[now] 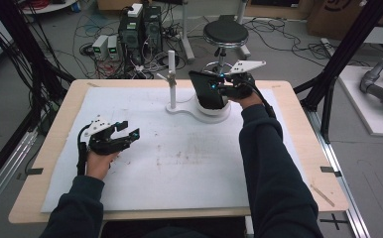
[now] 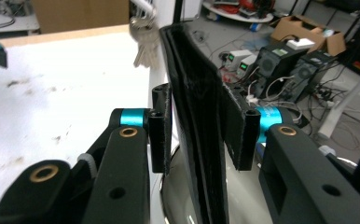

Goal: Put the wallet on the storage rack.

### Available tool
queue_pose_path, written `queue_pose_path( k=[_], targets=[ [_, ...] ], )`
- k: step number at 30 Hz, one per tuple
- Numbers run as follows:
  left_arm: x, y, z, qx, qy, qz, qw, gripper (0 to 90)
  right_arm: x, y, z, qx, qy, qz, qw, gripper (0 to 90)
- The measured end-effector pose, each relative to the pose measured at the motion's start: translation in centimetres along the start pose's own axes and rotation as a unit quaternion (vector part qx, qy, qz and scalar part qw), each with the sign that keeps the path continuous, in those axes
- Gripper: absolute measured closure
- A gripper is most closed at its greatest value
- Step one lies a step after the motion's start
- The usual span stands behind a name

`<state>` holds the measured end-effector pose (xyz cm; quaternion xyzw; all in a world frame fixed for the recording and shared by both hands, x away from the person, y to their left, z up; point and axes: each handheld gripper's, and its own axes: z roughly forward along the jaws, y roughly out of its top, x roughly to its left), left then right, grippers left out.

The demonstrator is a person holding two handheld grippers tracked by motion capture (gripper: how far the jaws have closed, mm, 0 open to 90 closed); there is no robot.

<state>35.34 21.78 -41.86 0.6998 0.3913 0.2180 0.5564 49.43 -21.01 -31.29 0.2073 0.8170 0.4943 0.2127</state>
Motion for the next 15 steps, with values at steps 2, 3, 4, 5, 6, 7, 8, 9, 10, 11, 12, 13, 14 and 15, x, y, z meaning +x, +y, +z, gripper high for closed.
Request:
queue_pose_path(
  k=[2, 3, 4, 5, 6, 7, 8, 9, 10, 11, 12, 13, 14, 15],
  targets=[
    [-0.01, 0.0, 0.01, 0.0, 0.0, -0.001, 1.0, 38.2, 0.12, -0.21, 0.05, 0.018, -0.002, -0.009, 0.9998, 66.6],
    [-0.01, -0.01, 0.03, -0.001, 0.0, -0.002, 1.0, 38.2, 0.14, -0.35, 0.14, 0.023, -0.004, -0.014, 0.9996, 66.6],
    [0.01, -0.01, 0.02, 0.0, 0.0, -0.001, 1.0, 38.2, 0.2, -0.71, 0.33, 0.026, -0.006, -0.013, 0.9996, 67.9],
    [0.02, -0.01, 0.02, 0.001, 0.0, 0.0, 1.0, 38.2, 0.2, -0.71, 0.33, 0.026, -0.006, -0.013, 0.9996, 67.9],
    [0.01, -0.01, 0.03, 0.0, 0.0, -0.001, 1.0, 38.2, 0.22, -0.9, 0.45, 0.028, -0.004, -0.015, 0.9995, 70.8],
    [0.02, -0.01, 0.01, 0.0, 0.0, -0.001, 1.0, 38.2, 0.22, -1.0, 0.5, 0.025, -0.003, -0.023, 0.9994, 74.1],
    [0.03, 0.0, 0.0, -0.001, 0.0, -0.001, 1.0, 38.2, 0.32, -0.96, 0.45, 0.027, -0.004, -0.028, 0.9992, 76.0],
    [0.05, 0.0, -0.03, 0.0, 0.001, -0.001, 1.0, 38.2, 0.3, -0.92, 0.43, 0.026, -0.008, -0.044, 0.9987, 76.6],
    [0.05, 0.01, -0.05, -0.001, 0.001, -0.002, 1.0, 38.2, 0.29, -0.93, 0.37, 0.027, -0.006, -0.052, 0.9983, 76.8],
    [0.07, 0.01, -0.07, 0.0, 0.001, -0.002, 1.0, 38.2, 0.31, -0.99, 0.3, 0.026, -0.002, -0.059, 0.9979, 76.7],
    [0.09, 0.01, -0.08, 0.0, 0.001, -0.002, 1.0, 38.2, 0.31, -1.03, 0.19, 0.027, -0.001, -0.064, 0.9976, 76.6],
    [0.09, 0.01, -0.08, 0.0, 0.001, -0.002, 1.0, 38.2, 0.35, -1.04, 0.05, 0.029, 0.001, -0.068, 0.9973, 76.5],
    [0.1, 0.01, -0.09, -0.001, 0.001, -0.002, 1.0, 38.2, 0.43, -1.04, -0.09, 0.031, 0.001, -0.07, 0.9971, 76.3],
    [0.11, 0.0, -0.1, -0.001, 0.001, -0.003, 1.0, 38.2, 0.55, -1.02, -0.25, 0.035, 0.003, -0.074, 0.9966, 76.3]
  ],
)
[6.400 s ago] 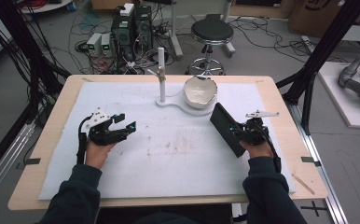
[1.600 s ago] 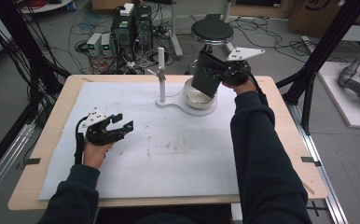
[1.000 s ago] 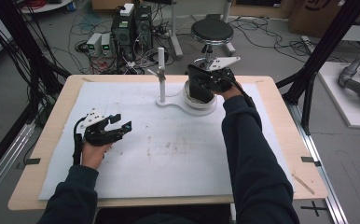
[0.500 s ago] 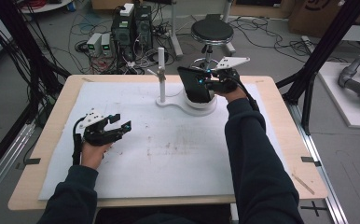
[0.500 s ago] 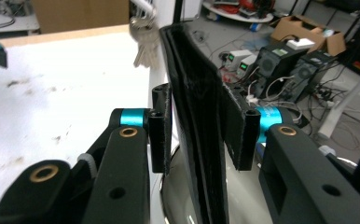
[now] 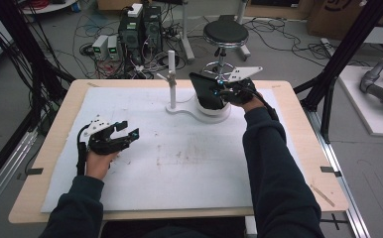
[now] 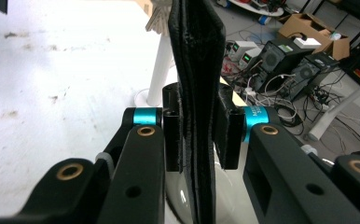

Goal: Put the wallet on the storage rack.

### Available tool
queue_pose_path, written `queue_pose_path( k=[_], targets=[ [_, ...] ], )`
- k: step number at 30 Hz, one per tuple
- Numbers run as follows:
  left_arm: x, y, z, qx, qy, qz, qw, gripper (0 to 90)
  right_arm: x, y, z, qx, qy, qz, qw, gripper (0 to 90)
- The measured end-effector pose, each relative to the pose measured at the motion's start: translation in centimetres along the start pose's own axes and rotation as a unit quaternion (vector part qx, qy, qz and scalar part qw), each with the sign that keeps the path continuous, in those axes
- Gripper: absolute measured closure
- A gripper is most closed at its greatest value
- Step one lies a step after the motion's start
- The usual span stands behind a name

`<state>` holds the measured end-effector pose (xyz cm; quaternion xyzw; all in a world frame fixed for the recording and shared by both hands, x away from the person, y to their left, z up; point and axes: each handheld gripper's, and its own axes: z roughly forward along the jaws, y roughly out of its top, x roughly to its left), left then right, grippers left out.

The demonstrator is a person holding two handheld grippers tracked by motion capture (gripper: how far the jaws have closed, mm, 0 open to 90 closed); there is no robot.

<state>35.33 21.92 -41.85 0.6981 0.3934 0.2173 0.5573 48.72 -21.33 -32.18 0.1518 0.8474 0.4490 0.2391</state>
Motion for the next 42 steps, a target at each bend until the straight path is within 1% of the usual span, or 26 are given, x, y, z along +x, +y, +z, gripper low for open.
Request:
queue_pose_path(
  k=[5, 6, 8, 9, 10, 13, 15, 17, 18, 19, 20, 21, 22, 23, 24, 27, 28, 30, 32, 35, 37, 38, 41, 42],
  targets=[
    [0.0, 0.1, 0.0, -0.003, 0.001, -0.001, 1.0, 38.2, 0.8, 0.3, -0.4, 0.02, -0.002, -0.021, 0.9996, 75.0],
    [0.0, 0.1, 0.0, -0.004, 0.001, -0.002, 1.0, 38.2, 1.1, 0.5, -0.3, 0.025, -0.004, -0.019, 0.9995, 73.5],
    [0.0, 0.1, -0.1, -0.004, 0.001, -0.001, 1.0, 38.2, 1.4, 0.8, 0.1, 0.023, -0.009, -0.016, 0.9996, 71.5],
    [0.0, 0.2, -0.1, -0.006, 0.0, -0.002, 1.0, 38.2, 1.4, 1.1, 0.3, 0.014, -0.011, -0.019, 0.9997, 70.0],
    [0.0, 0.2, -0.1, -0.007, 0.0, -0.002, 1.0, 38.1, 1.6, 1.3, 0.5, 0.008, -0.015, -0.013, 0.9998, 66.3],
    [0.0, 0.3, -0.1, -0.008, -0.001, -0.002, 1.0, 38.2, 2.0, 2.3, 1.3, -0.012, -0.028, -0.015, 0.9994, 66.2],
    [0.0, 0.3, -0.1, -0.01, -0.003, -0.004, 0.9999, 38.2, 2.5, 3.0, 1.8, -0.02, -0.03, -0.018, 0.9992, 66.3],
    [0.1, 0.3, -0.1, -0.009, -0.003, -0.004, 0.9999, 38.2, 2.6, 3.7, 2.3, -0.016, -0.032, -0.025, 0.9991, 67.8],
    [0.1, 0.3, -0.1, -0.009, -0.003, -0.005, 0.9999, 38.2, 2.7, 3.9, 2.5, -0.014, -0.034, -0.027, 0.999, 70.4],
    [0.1, 0.3, -0.1, -0.008, -0.003, -0.004, 1.0, 38.2, 2.8, 4.1, 2.5, -0.006, -0.035, -0.025, 0.9991, 72.9],
    [0.1, 0.3, -0.1, -0.009, -0.004, -0.004, 0.9999, 38.2, 2.7, 4.2, 2.5, -0.003, -0.037, -0.03, 0.9989, 75.5],
    [0.1, 0.3, -0.1, -0.009, -0.003, -0.004, 0.9999, 38.2, 2.5, 4.3, 2.4, -0.002, -0.041, -0.032, 0.9986, 76.5],
    [0.1, 0.3, -0.2, -0.01, -0.004, -0.004, 0.9999, 38.2, 2.3, 4.2, 2.2, -0.002, -0.038, -0.03, 0.9988, 77.2],
    [0.1, 0.3, -0.2, -0.01, -0.003, -0.005, 0.9999, 38.2, 2.2, 4.1, 1.8, -0.002, -0.032, -0.026, 0.9992, 77.5],
    [0.1, 0.3, -0.2, -0.01, -0.002, -0.005, 0.9999, 38.2, 2.0, 4.0, 1.4, -0.005, -0.029, -0.028, 0.9992, 77.7],
    [0.1, 0.3, -0.3, -0.012, -0.001, -0.005, 0.9999, 38.2, 1.5, 3.7, 0.2, -0.007, -0.011, -0.039, 0.9992, 77.8],
    [0.2, 0.3, -0.3, -0.012, 0.0, -0.006, 0.9999, 38.2, 1.4, 3.4, -0.4, -0.009, -0.001, -0.045, 0.9989, 77.8],
    [0.2, 0.4, -0.4, -0.011, 0.0, -0.006, 0.9999, 38.2, 1.3, 3.1, -1.4, -0.003, 0.007, -0.046, 0.9989, 77.6],
    [0.2, 0.4, -0.4, -0.012, 0.001, -0.006, 0.9999, 38.2, 1.3, 2.6, -2.0, 0.011, 0.007, -0.057, 0.9983, 77.5],
    [0.2, 0.4, -0.4, -0.013, 0.001, -0.006, 0.9999, 38.2, 1.4, 1.5, -2.7, 0.015, 0.011, -0.052, 0.9985, 77.6],
    [0.2, 0.4, -0.4, -0.013, 0.001, -0.007, 0.9999, 38.2, 1.3, 0.7, -3.1, 0.009, 0.01, -0.054, 0.9985, 77.6],
    [0.1, 0.4, -0.4, -0.012, 0.002, -0.006, 0.9999, 38.2, 1.4, 0.4, -3.2, 0.014, 0.011, -0.055, 0.9983, 77.6],
    [0.2, 0.4, -0.5, -0.014, 0.001, -0.007, 0.9999, 38.2, 1.3, -0.1, -3.6, 0.019, 0.004, -0.064, 0.9978, 77.6],
    [0.2, 0.4, -0.5, -0.013, 0.001, -0.006, 0.9999, 38.1, 1.3, -0.2, -3.7, 0.021, -0.001, -0.068, 0.9975, 77.6]
  ],
)
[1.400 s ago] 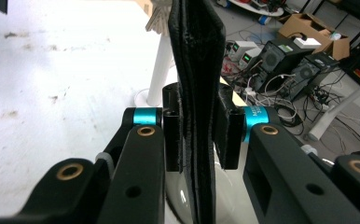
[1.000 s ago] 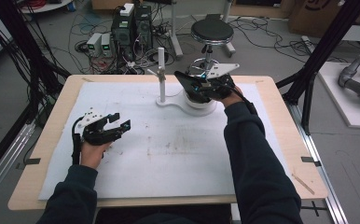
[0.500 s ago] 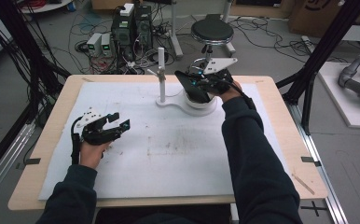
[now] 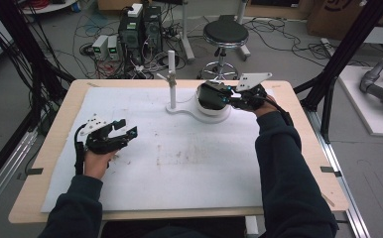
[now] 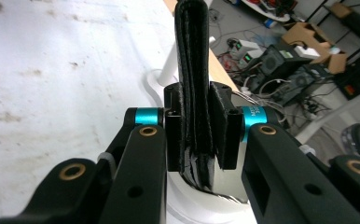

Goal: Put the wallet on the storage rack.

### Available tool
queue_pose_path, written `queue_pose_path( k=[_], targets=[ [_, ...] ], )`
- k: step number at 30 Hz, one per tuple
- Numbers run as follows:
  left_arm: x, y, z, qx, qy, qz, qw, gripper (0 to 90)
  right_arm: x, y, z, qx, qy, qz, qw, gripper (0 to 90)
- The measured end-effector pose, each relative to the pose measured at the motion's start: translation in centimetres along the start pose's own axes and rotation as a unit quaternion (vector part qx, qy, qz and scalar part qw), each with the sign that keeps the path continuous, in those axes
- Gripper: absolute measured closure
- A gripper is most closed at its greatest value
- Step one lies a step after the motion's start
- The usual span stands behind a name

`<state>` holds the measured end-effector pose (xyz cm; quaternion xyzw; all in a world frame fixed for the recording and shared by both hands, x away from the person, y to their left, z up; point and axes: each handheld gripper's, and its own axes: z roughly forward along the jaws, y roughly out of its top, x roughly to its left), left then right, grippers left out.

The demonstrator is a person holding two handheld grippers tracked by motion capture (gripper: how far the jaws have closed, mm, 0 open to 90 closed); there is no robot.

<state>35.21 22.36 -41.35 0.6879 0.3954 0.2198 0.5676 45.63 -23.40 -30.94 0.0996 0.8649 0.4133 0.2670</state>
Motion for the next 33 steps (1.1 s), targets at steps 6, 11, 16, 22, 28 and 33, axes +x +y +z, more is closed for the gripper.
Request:
queue_pose_path(
  k=[6, 11, 16, 22, 28, 33],
  targets=[
    [-0.1, 0.0, 0.0, 0.0, 0.0, -0.001, 1.0, 38.2, 0.3, -0.4, -0.2, 0.005, -0.052, -0.032, 0.9981, 78.3],
    [0.0, 0.0, 0.0, 0.002, 0.0, -0.002, 1.0, 38.2, -0.1, -0.3, -0.3, 0.005, -0.089, -0.032, 0.9955, 78.4],
    [0.0, 0.0, 0.0, 0.002, 0.001, -0.003, 1.0, 38.2, 0.0, -0.2, 0.2, 0.003, -0.1, -0.046, 0.9939, 78.4],
    [0.0, 0.0, 0.0, 0.002, 0.0, -0.002, 1.0, 38.2, 0.8, -0.8, 0.7, -0.012, -0.014, -0.024, 0.9995, 77.4],
    [0.0, 0.0, 0.0, 0.0, 0.0, -0.004, 1.0, 38.2, 1.0, -1.1, 0.9, -0.012, 0.016, 0.008, 0.9998, 72.4],
    [0.0, 0.0, 0.0, 0.001, 0.0, -0.003, 1.0, 38.2, 1.6, -1.2, 1.0, -0.003, 0.032, 0.036, 0.9988, 69.9]
  ],
)
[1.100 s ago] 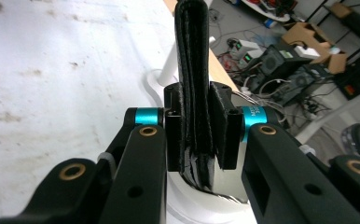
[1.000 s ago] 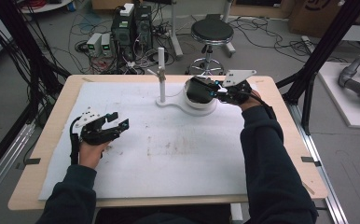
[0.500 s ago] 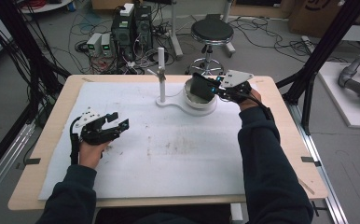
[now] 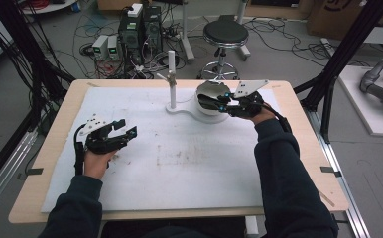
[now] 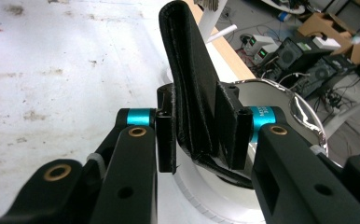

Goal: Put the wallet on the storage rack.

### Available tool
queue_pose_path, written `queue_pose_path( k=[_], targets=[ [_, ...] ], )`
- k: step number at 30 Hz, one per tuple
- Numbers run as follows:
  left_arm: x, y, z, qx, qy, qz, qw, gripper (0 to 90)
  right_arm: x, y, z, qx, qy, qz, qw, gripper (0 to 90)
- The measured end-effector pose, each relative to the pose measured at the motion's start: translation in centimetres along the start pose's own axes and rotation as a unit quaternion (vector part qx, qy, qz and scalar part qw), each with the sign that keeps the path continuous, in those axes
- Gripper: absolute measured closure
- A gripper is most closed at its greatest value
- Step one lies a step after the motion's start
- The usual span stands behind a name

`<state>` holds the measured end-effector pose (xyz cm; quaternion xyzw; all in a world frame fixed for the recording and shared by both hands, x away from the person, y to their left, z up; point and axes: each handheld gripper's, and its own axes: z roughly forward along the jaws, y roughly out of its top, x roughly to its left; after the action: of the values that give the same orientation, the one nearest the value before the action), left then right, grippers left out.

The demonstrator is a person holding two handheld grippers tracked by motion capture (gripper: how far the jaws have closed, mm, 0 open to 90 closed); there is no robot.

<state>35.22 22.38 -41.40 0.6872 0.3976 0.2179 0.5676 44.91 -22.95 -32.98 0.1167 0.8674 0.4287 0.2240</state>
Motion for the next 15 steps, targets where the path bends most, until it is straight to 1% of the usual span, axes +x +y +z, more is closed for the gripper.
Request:
queue_pose_path(
  k=[3, 5, 6, 7, 8, 10, 12, 15],
  targets=[
    [0.0, 0.0, 0.0, 0.0, 0.0, 0.0, 1.0, 38.2, 0.1, 0.0, 0.1, 0.006, 0.007, 0.018, 0.9998, 62.4],
    [0.0, 0.0, 0.0, -0.002, 0.001, 0.0, 1.0, 38.2, 0.1, 0.0, 0.3, 0.016, 0.006, 0.034, 0.9993, 52.4],
    [0.0, 0.0, 0.0, -0.003, 0.001, -0.001, 1.0, 38.2, 0.0, 0.1, 0.4, 0.021, 0.004, 0.047, 0.9987, 48.4],
    [0.0, 0.0, -0.1, -0.003, 0.001, -0.001, 1.0, 38.1, 0.0, 0.0, 0.4, 0.024, 0.004, 0.057, 0.9981, 48.6],
    [0.0, 0.0, 0.0, -0.003, 0.001, 0.0, 1.0, 38.2, 0.0, 0.0, 0.4, 0.024, 0.003, 0.061, 0.9979, 48.7],
    [0.0, 0.0, -0.1, -0.002, 0.001, 0.0, 1.0, 38.1, 0.0, 0.1, 0.3, 0.019, 0.004, 0.066, 0.9976, 46.4],
    [0.0, 0.0, 0.0, -0.001, 0.001, 0.0, 1.0, 38.2, -0.1, 0.3, -0.2, 0.011, 0.0, 0.071, 0.9974, 41.2],
    [0.0, 0.0, -0.1, 0.0, 0.0, 0.002, 1.0, 38.2, -0.5, 0.3, -1.3, -0.011, -0.018, 0.083, 0.9964, 36.0]
  ],
)
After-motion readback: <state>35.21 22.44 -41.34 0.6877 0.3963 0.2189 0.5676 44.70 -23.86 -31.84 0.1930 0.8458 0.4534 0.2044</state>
